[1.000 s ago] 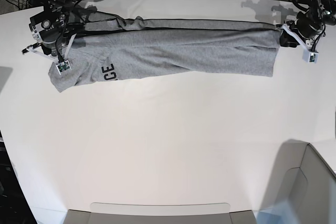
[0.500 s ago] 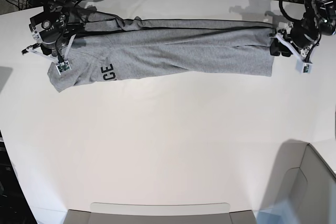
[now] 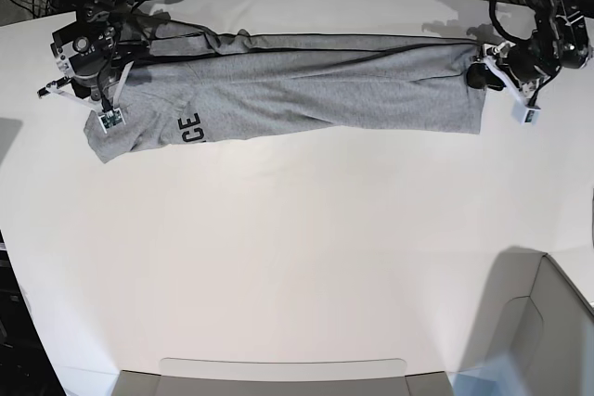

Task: Fold the T-shirt properly
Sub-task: 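Release the left gripper and regrasp the folded end of the strip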

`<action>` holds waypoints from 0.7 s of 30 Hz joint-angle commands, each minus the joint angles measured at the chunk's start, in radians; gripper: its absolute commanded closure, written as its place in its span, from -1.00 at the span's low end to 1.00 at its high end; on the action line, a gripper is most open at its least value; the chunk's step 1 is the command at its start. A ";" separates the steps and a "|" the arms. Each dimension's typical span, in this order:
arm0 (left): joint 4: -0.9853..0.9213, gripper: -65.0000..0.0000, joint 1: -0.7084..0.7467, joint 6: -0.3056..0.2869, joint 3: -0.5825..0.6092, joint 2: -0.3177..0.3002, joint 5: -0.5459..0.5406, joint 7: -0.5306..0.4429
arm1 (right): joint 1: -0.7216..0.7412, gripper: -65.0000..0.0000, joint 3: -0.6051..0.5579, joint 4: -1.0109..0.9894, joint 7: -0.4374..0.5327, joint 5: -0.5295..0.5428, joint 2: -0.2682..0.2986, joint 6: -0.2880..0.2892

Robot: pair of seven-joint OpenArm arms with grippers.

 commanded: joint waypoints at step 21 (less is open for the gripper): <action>-0.453 1.00 -0.095 -0.072 0.103 -0.103 0.025 -0.112 | 0.039 0.87 0.008 0.039 0.001 -0.006 -0.032 0.011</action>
